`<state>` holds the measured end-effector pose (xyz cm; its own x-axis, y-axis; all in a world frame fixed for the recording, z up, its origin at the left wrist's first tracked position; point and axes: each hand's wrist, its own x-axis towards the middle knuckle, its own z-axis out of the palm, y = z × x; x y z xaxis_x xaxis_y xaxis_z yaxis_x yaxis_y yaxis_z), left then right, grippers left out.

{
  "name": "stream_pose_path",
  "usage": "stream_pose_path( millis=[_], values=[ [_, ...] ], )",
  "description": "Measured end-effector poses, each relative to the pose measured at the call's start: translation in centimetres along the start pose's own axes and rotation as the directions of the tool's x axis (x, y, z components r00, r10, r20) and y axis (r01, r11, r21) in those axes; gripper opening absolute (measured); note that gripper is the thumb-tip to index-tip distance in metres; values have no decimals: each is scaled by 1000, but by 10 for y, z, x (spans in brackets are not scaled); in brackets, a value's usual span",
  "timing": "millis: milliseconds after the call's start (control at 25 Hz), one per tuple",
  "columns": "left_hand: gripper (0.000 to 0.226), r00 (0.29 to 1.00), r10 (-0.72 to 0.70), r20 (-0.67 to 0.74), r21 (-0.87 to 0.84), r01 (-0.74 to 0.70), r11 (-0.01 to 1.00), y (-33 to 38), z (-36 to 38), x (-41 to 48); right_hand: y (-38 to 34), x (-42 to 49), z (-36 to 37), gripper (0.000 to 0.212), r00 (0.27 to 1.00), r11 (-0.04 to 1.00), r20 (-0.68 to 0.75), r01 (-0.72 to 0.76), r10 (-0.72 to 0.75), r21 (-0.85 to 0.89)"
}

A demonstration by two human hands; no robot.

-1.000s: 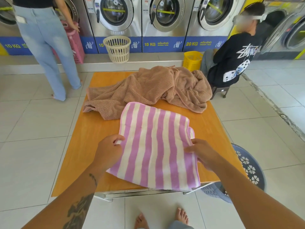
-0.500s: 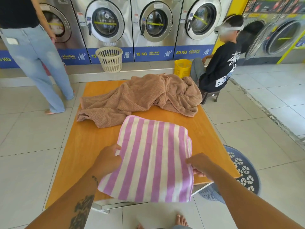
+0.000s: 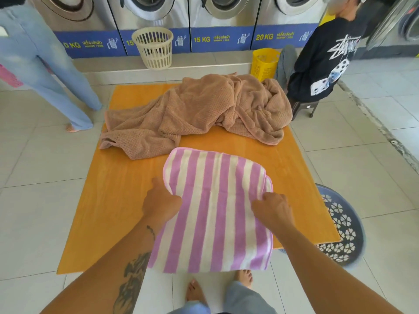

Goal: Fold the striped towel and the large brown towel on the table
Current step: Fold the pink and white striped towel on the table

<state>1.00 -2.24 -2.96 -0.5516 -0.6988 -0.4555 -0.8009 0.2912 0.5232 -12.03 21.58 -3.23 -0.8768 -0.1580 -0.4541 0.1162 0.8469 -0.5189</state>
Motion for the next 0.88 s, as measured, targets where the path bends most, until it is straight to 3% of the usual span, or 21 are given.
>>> stream_pose_path(
  millis=[120, 280, 400, 480, 600, 720, 800, 880],
  values=[
    [23, 999, -38, 32, 134, 33, 990, 12, 7, 1, -12, 13, 3, 21, 993, 988, 1, 115, -116, -106],
    [13, 998, 67, -2, -32, -67, 997, 23, 9, 17, -44, 55, 0, 30, 952, 942, 88, 302, -292, -144],
    [9, 994, 78, -73, -87, -85, 993, 29, -2, 30, -64, 82, -13, 22, 966, 972, 147, 224, -212, -65],
    [7, 995, 32, -92, -147, -46, 988, 31, -8, 33, -67, 89, -27, 20, 983, 982, 119, 120, -138, 145],
    [17, 994, -18, -108, -287, -14, 958, 25, -13, 34, -60, 79, -45, 18, 993, 893, 72, 53, -95, 447],
    [29, 998, -49, -48, -349, 29, 937, 13, -20, 29, -34, 67, -45, 20, 995, 918, 67, 37, -69, 395],
    [30, 998, -61, 30, -245, 67, 967, 4, -23, 24, -19, 65, -38, 5, 992, 956, 122, -49, 13, 289],
    [38, 993, -68, 97, -152, 83, 985, -1, -24, 20, -13, 65, -29, 14, 982, 958, 176, -116, 71, 261]
  ],
)
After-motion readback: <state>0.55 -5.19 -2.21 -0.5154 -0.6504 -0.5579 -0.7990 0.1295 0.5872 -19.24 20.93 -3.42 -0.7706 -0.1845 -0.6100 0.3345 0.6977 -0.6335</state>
